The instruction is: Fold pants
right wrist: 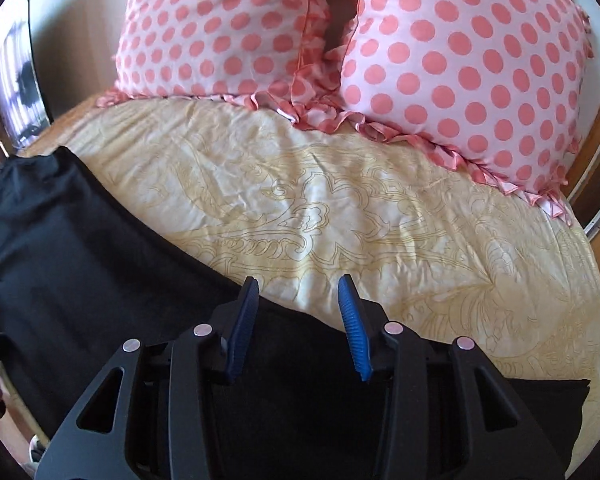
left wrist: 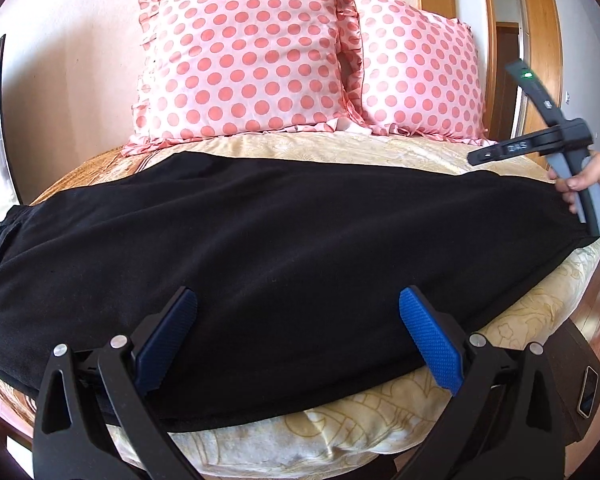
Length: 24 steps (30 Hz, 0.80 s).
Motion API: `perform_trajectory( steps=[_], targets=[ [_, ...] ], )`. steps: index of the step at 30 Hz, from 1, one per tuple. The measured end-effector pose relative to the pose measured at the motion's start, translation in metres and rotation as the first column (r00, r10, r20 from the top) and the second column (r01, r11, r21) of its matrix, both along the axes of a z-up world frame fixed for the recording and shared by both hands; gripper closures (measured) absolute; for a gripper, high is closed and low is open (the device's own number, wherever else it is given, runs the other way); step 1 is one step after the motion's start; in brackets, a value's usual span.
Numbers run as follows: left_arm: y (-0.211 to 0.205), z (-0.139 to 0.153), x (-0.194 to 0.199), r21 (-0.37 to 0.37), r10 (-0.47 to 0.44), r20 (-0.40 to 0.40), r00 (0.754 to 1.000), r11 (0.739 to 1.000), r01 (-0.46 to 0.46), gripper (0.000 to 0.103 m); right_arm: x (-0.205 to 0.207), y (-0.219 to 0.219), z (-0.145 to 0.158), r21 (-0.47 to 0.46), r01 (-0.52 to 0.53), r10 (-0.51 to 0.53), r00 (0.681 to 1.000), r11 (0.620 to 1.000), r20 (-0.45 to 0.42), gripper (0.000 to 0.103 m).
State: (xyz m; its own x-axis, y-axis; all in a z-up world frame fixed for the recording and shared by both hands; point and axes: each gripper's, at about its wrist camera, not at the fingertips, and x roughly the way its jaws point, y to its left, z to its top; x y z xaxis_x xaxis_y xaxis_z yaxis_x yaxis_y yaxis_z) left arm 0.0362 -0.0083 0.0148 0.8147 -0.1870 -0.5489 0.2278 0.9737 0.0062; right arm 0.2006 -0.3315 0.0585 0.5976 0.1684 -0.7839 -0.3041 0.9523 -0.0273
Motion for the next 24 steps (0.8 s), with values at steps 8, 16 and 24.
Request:
perform_trajectory(
  steps=[8,16,24],
  targets=[
    [0.0,0.0,-0.002,0.007,-0.006,0.01,1.0,1.0,0.006,0.002,-0.014,-0.006,-0.016,-0.275,0.131,-0.115,0.991,0.952,0.072,0.043],
    [0.001,-0.001,-0.004,0.003,-0.01,0.028,1.0,1.0,0.01,0.002,-0.07,-0.123,0.015,-0.023,0.418,-0.416,0.907,0.908,0.062,0.043],
    [0.0,-0.001,-0.004,0.002,-0.008,0.034,0.999,1.0,0.008,0.002,-0.166,-0.244,0.002,0.112,0.748,-0.744,0.663,0.654,-0.077,0.043]
  ],
)
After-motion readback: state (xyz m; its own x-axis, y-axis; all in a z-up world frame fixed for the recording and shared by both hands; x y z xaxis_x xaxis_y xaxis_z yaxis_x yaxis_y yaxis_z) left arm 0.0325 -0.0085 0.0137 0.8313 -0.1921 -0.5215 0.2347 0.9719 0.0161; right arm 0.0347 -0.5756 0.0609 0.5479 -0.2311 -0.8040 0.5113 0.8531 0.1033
